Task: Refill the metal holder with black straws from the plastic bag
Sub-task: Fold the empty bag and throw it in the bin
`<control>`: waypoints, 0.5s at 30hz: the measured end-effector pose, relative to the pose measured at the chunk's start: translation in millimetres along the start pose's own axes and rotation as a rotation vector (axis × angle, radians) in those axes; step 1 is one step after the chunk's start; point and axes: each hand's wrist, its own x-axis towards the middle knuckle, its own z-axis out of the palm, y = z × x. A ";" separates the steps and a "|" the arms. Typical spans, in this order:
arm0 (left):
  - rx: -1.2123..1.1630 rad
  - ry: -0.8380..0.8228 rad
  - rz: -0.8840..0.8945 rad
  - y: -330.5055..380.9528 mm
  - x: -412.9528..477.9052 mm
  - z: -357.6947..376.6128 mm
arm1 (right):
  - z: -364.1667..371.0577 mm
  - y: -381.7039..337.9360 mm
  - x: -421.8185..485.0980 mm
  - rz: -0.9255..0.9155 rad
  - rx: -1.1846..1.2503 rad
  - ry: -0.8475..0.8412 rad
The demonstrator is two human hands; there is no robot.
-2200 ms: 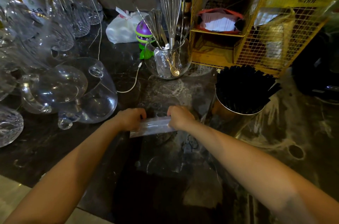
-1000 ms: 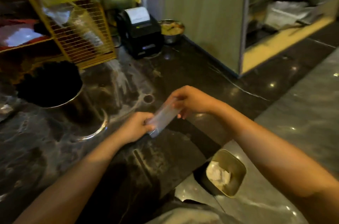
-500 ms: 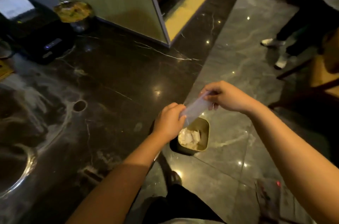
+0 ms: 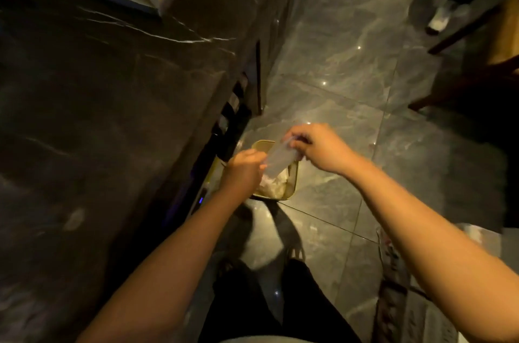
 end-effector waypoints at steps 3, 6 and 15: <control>0.006 -0.059 -0.059 -24.4 37.9 52.8 | 29.0 55.1 20.3 -0.013 -0.032 -0.015; 0.060 -0.108 -0.075 -59.1 75.1 112.4 | 69.6 111.0 42.9 -0.016 -0.076 -0.037; 0.295 -0.169 -0.014 -198.6 147.4 316.2 | 240.0 287.3 134.8 0.022 -0.085 -0.180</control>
